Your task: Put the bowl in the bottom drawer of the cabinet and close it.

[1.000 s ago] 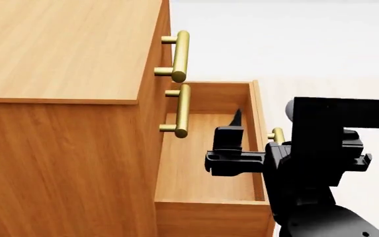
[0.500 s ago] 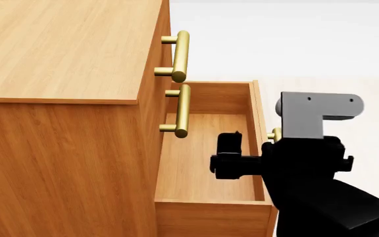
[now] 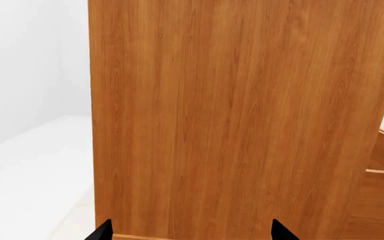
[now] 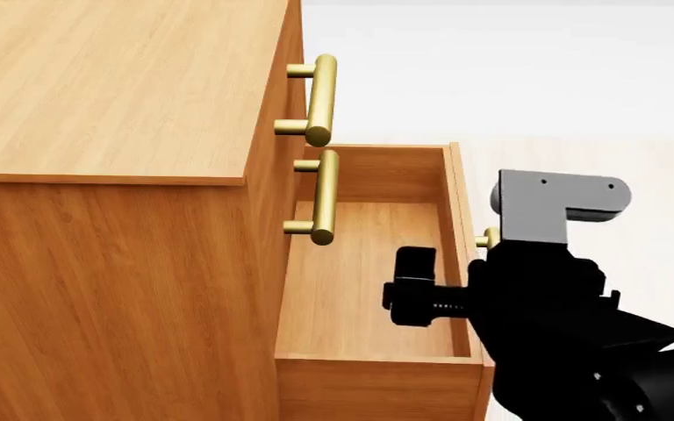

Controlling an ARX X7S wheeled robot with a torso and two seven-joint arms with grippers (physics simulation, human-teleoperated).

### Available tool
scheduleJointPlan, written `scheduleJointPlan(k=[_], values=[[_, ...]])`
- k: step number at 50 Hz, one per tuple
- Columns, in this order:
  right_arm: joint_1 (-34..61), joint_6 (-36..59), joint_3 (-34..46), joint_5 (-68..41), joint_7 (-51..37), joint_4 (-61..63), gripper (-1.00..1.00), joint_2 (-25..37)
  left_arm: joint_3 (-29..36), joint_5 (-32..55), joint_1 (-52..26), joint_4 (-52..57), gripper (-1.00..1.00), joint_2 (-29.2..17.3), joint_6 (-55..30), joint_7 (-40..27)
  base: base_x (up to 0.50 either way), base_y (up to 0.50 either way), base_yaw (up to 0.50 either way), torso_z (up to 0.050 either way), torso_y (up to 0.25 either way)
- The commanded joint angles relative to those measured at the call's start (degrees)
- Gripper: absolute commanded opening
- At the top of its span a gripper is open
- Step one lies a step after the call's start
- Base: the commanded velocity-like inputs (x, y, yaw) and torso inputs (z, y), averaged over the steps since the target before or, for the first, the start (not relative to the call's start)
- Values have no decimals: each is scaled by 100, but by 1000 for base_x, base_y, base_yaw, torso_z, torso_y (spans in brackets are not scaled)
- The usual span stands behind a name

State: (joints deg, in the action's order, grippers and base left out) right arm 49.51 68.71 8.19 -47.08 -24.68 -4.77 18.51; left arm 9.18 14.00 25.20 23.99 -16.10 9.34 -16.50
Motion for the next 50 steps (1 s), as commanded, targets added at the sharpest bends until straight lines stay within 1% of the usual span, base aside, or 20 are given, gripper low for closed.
scheduleJointPlan(k=[1,3,14,27,35,50], values=[[90,-41,160,112,111,-460,100,24,28,17,-11,-4,100,-31,11,-41,0,0,0,0,0],[129,55,87,97,18,-642,100,0,36,16,6,45,100,-41,-16,-62,0,0,0,0,0],[99,-108,306,256,177,-980,100,51,54,33,-19,-32,100,-59,44,-75,0,0,0,0,0],[86,-447,592,501,409,-1336,100,104,90,32,-35,-41,100,-76,51,-106,0,0,0,0,0],[69,-713,625,721,263,-1381,100,180,102,36,-32,-38,100,-95,58,-124,0,0,0,0,0],[15,-1053,753,981,263,-1749,100,234,114,65,-4,36,100,-143,35,-173,0,0,0,0,0]])
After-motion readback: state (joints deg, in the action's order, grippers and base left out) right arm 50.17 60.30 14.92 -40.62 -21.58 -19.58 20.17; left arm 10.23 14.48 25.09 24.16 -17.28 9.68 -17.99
